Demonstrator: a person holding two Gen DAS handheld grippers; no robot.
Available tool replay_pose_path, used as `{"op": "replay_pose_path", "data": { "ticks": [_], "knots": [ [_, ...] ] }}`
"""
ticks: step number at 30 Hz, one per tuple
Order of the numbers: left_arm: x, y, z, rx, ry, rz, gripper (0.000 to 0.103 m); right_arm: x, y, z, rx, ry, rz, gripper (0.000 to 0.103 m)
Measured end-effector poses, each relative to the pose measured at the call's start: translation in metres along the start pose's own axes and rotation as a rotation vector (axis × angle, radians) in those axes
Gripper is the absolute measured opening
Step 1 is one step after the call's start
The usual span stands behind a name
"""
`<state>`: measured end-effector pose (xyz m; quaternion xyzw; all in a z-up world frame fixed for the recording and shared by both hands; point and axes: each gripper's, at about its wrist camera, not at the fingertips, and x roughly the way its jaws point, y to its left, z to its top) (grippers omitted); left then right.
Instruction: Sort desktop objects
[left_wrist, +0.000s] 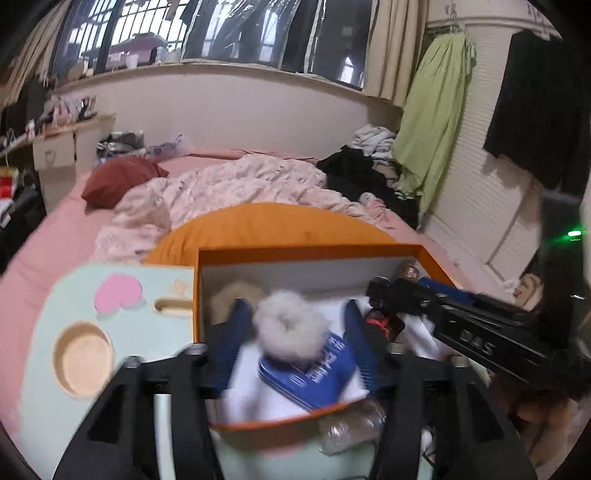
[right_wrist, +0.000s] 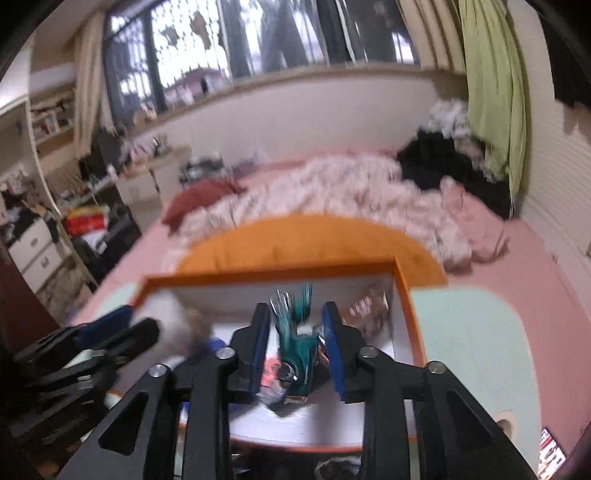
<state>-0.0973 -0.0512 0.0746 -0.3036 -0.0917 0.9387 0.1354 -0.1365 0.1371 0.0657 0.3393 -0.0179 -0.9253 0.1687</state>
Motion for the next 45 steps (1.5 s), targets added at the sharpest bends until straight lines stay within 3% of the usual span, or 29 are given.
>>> {"op": "replay_pose_path", "data": {
  "ticks": [6, 9, 10, 13, 17, 21, 25, 27, 29, 34, 45],
  "knots": [
    [-0.029, -0.002, -0.016, 0.006, -0.043, -0.017, 0.069, -0.035, -0.004, -0.014, -0.014, -0.112, -0.008, 0.050],
    [-0.042, -0.016, -0.023, 0.053, -0.001, -0.008, 0.078, -0.063, -0.008, -0.029, 0.026, -0.154, -0.012, 0.085],
    [-0.044, -0.020, -0.028, 0.062, 0.033, -0.027, 0.079, -0.069, -0.009, -0.033, 0.035, -0.155, -0.017, 0.087],
    [-0.047, -0.032, -0.048, 0.084, 0.148, -0.087, 0.080, -0.083, -0.013, -0.058, 0.048, -0.098, -0.053, 0.089],
    [-0.044, -0.047, -0.079, 0.148, 0.209, 0.019, 0.080, -0.089, -0.020, -0.096, 0.047, 0.006, -0.094, 0.091],
    [-0.027, -0.047, -0.101, 0.095, 0.289, 0.054, 0.080, -0.087, -0.026, -0.129, 0.039, 0.088, -0.162, 0.096],
    [-0.029, -0.053, -0.108, 0.113, 0.280, 0.108, 0.083, -0.080, -0.032, -0.141, 0.026, 0.145, -0.205, 0.103],
    [-0.029, -0.057, -0.110, 0.128, 0.287, 0.103, 0.093, -0.077, -0.030, -0.145, -0.014, 0.154, -0.269, 0.103],
    [-0.028, -0.056, -0.111, 0.117, 0.299, 0.113, 0.103, -0.079, -0.033, -0.146, 0.003, 0.142, -0.273, 0.103],
    [-0.023, -0.057, -0.113, 0.159, 0.306, 0.167, 0.103, -0.080, -0.041, -0.145, 0.027, 0.146, -0.291, 0.103],
    [-0.017, -0.062, -0.117, 0.160, 0.307, 0.166, 0.103, -0.078, -0.036, -0.141, 0.011, 0.126, -0.282, 0.103]
  ]
}}
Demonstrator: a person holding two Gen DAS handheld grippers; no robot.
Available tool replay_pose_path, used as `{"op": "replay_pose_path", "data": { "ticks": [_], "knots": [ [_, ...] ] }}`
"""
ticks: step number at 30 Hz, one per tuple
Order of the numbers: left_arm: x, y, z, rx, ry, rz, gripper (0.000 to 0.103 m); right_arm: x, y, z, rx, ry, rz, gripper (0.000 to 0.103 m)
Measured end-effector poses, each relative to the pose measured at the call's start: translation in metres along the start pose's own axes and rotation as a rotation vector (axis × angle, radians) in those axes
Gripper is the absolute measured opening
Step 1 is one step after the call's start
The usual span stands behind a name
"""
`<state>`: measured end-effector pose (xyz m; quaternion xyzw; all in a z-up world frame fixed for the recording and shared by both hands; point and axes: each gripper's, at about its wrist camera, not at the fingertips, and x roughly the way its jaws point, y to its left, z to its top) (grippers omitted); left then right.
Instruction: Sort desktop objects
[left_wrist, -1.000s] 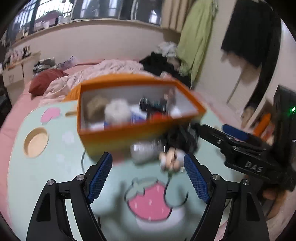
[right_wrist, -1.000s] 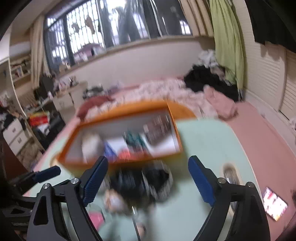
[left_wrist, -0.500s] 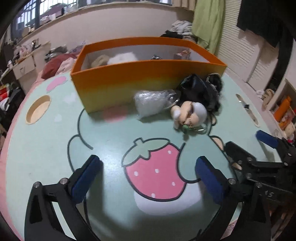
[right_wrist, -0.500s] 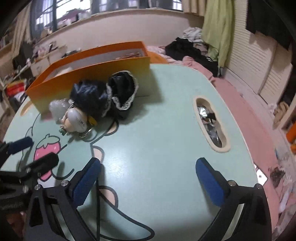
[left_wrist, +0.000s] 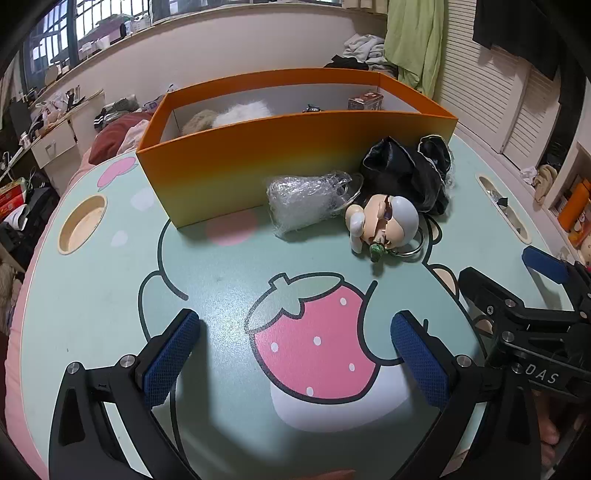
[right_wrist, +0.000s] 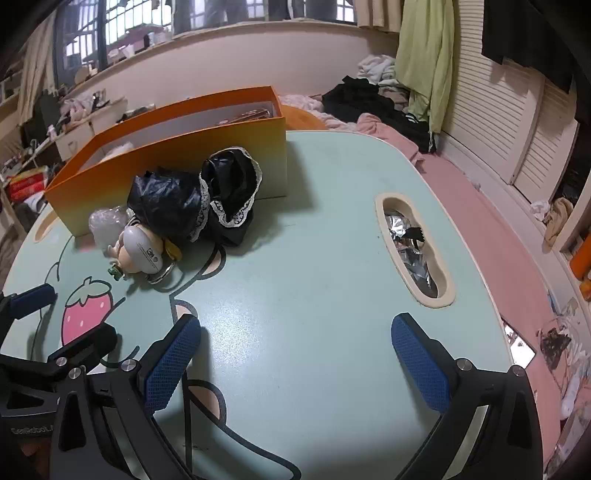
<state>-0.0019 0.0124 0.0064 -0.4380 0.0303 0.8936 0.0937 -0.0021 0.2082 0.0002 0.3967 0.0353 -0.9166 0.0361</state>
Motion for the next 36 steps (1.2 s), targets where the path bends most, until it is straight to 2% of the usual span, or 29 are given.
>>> {"op": "replay_pose_path", "data": {
  "ticks": [36],
  "knots": [
    [-0.0002, -0.0004, 0.0017, -0.006, -0.005, 0.005, 0.103, -0.0007, 0.0003, -0.0017, -0.001, -0.001, 0.003, 0.103]
  ]
}}
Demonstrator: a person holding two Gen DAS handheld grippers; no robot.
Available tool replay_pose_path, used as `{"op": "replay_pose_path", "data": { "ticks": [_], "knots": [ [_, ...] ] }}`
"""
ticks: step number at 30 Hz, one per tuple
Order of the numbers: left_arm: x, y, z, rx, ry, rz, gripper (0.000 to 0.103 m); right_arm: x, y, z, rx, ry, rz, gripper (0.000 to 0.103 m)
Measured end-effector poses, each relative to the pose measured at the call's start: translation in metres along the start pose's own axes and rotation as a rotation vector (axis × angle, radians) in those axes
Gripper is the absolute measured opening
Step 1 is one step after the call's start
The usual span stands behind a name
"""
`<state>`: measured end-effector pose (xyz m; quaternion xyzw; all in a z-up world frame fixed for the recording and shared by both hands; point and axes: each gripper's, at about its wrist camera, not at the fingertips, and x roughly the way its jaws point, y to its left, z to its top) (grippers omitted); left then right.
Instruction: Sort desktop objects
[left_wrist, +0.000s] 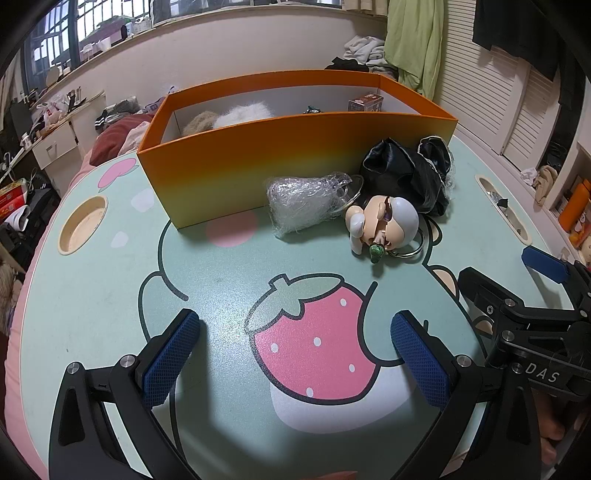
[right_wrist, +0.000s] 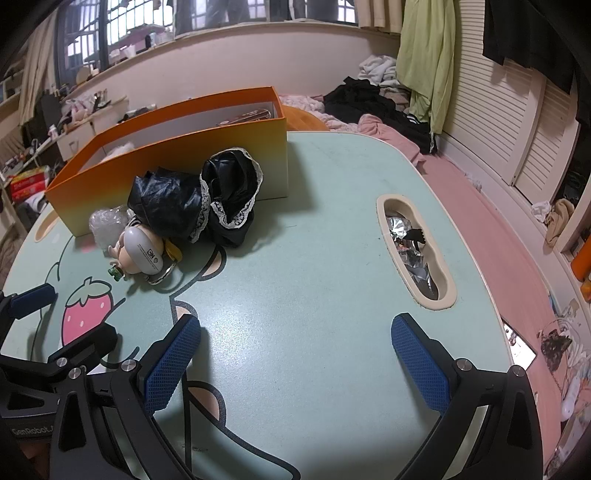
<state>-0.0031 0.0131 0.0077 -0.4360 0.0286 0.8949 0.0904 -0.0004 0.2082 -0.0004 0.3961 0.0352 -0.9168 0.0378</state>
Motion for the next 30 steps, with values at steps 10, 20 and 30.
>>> {"op": "replay_pose_path", "data": {
  "ticks": [10, 20, 30],
  "knots": [
    [-0.0001, 0.0002, -0.0007, -0.001, -0.001, 0.001, 0.103, 0.0000, -0.0001, -0.0004, 0.000, 0.000, 0.000, 0.103],
    [-0.0004, 0.0007, -0.0014, 0.001, 0.001, 0.001, 0.103, 0.0001, -0.0006, -0.0007, -0.001, -0.001, 0.001, 0.103],
    [-0.0033, 0.0045, 0.0073, 0.021, 0.004, -0.012, 0.103, 0.0003, -0.0011, -0.0008, 0.000, -0.001, 0.001, 0.103]
  ]
}}
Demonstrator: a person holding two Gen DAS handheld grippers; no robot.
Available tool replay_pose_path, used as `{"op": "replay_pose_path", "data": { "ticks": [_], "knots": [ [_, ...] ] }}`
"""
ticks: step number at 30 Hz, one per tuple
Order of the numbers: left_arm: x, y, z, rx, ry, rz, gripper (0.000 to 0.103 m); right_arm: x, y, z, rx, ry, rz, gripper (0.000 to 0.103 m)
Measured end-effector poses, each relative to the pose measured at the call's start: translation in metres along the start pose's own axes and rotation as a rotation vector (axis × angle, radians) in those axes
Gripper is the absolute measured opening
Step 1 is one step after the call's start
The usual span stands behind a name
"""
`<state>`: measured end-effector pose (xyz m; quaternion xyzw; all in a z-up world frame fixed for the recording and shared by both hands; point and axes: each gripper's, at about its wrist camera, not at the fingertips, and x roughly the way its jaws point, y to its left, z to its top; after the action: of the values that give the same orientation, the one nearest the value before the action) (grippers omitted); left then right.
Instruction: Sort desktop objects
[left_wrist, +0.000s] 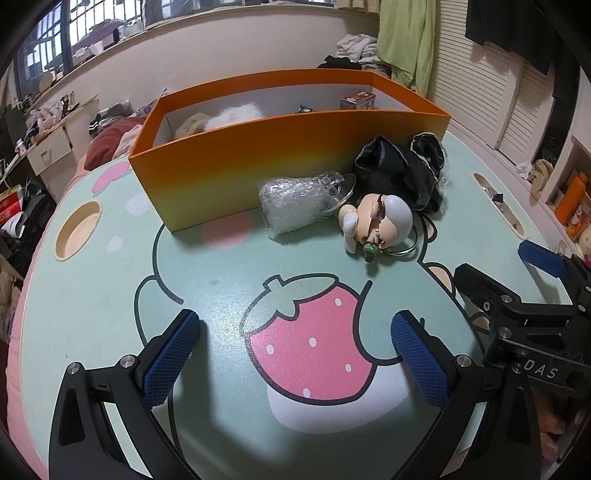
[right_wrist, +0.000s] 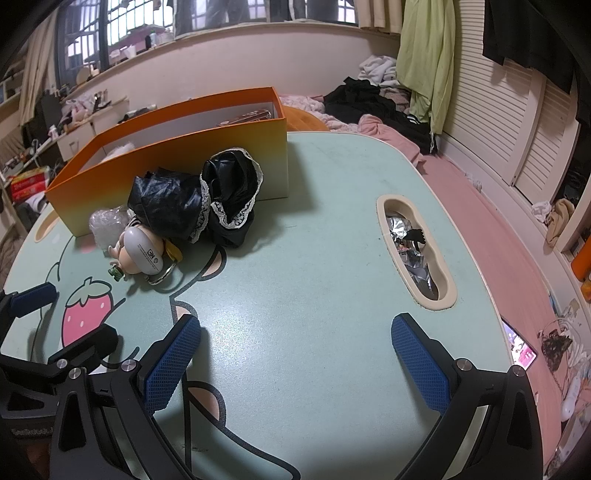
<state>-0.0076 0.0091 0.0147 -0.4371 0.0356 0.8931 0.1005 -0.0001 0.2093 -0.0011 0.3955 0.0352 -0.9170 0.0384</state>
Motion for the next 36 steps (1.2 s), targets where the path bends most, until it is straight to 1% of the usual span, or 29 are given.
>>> {"op": "replay_pose_path", "data": {
  "ticks": [9, 12, 17, 20, 25, 27, 33, 35, 36],
  "knots": [
    [0.002, -0.001, 0.001, -0.002, -0.003, -0.006, 0.103, 0.000, 0.000, 0.000, 0.000, 0.000, 0.000, 0.103],
    [0.000, 0.005, 0.003, -0.030, -0.014, -0.037, 0.103, 0.000, 0.000, 0.000, 0.000, 0.000, 0.001, 0.103],
    [0.000, 0.014, 0.003, -0.083, -0.024, -0.058, 0.102, 0.000, 0.000, 0.000, 0.000, 0.000, 0.000, 0.103],
    [-0.001, 0.016, 0.003, -0.089, -0.032, -0.068, 0.095, 0.000, 0.000, 0.000, 0.000, 0.000, 0.001, 0.103],
    [-0.006, 0.015, 0.003, -0.073, -0.059, -0.085, 0.092, 0.000, 0.000, 0.000, -0.001, 0.000, 0.001, 0.103],
    [-0.008, 0.013, 0.003, -0.064, -0.068, -0.087, 0.086, 0.000, -0.001, 0.000, -0.001, 0.000, 0.001, 0.103],
    [-0.012, 0.009, 0.007, -0.048, -0.086, -0.104, 0.073, 0.000, 0.000, -0.001, -0.001, -0.001, 0.001, 0.103],
    [-0.012, 0.008, 0.009, -0.047, -0.089, -0.108, 0.071, 0.000, 0.000, -0.001, -0.001, -0.001, 0.001, 0.103],
    [-0.012, 0.008, 0.010, -0.050, -0.091, -0.111, 0.067, 0.000, 0.000, -0.001, -0.001, -0.001, 0.001, 0.103]
  ]
}}
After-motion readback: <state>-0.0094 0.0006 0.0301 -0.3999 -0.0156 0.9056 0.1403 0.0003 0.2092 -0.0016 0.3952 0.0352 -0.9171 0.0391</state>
